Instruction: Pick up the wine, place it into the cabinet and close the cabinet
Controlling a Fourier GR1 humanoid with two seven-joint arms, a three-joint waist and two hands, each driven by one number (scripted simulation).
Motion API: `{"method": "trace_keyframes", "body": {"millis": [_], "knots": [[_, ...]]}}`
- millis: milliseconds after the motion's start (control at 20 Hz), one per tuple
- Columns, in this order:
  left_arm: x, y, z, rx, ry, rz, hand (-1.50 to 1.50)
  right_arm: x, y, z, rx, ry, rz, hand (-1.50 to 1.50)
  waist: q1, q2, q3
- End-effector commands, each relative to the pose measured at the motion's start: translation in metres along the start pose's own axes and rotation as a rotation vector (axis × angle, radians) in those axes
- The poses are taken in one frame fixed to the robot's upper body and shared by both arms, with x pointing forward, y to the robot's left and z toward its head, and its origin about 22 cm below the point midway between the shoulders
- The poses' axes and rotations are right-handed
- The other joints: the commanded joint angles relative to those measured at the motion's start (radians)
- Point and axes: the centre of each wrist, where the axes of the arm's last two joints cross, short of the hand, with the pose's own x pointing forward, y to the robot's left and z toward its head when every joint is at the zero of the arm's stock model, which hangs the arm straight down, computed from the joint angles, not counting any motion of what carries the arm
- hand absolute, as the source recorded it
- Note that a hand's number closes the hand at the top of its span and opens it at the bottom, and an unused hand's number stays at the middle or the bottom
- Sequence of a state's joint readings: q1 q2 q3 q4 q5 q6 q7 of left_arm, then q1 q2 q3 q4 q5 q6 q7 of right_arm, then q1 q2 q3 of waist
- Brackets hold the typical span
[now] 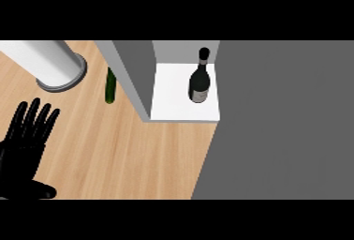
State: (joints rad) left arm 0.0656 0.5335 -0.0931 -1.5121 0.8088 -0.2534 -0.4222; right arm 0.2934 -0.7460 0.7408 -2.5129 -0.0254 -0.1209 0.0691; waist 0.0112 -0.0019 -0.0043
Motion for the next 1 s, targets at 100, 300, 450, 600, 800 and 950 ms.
{"method": "trace_keyframes", "body": {"millis": [100,300,450,600,800,950], "knots": [[0.016,0.016,-0.006,-0.021,0.002,-0.003,-1.5,0.04,0.013,-0.008,0.026,-0.149,-0.145,1.5,0.018,0.005,-0.003],[0.02,0.013,-0.013,-0.029,-0.018,0.007,-1.5,0.028,0.015,-0.022,0.043,-0.16,-0.163,1.5,0.039,0.007,-0.003],[0.02,0.024,-0.013,-0.014,-0.011,-0.015,-1.5,0.036,0.01,-0.024,0.052,-0.165,-0.149,1.5,0.037,0.01,-0.006],[0.017,0.023,-0.007,-0.045,0.021,0.018,-1.5,0.021,0.01,-0.044,0.043,-0.151,-0.141,1.5,0.069,0.013,-0.005],[0.023,0.029,-0.013,-0.052,0.003,-0.004,-1.5,0.022,0.007,-0.072,0.037,-0.151,-0.092,1.5,0.076,0.01,-0.007],[0.02,0.025,-0.018,-0.058,0.002,0.007,-1.5,0.024,0.009,-0.107,0.026,-0.156,-0.079,1.5,0.067,0.009,-0.005]]}}
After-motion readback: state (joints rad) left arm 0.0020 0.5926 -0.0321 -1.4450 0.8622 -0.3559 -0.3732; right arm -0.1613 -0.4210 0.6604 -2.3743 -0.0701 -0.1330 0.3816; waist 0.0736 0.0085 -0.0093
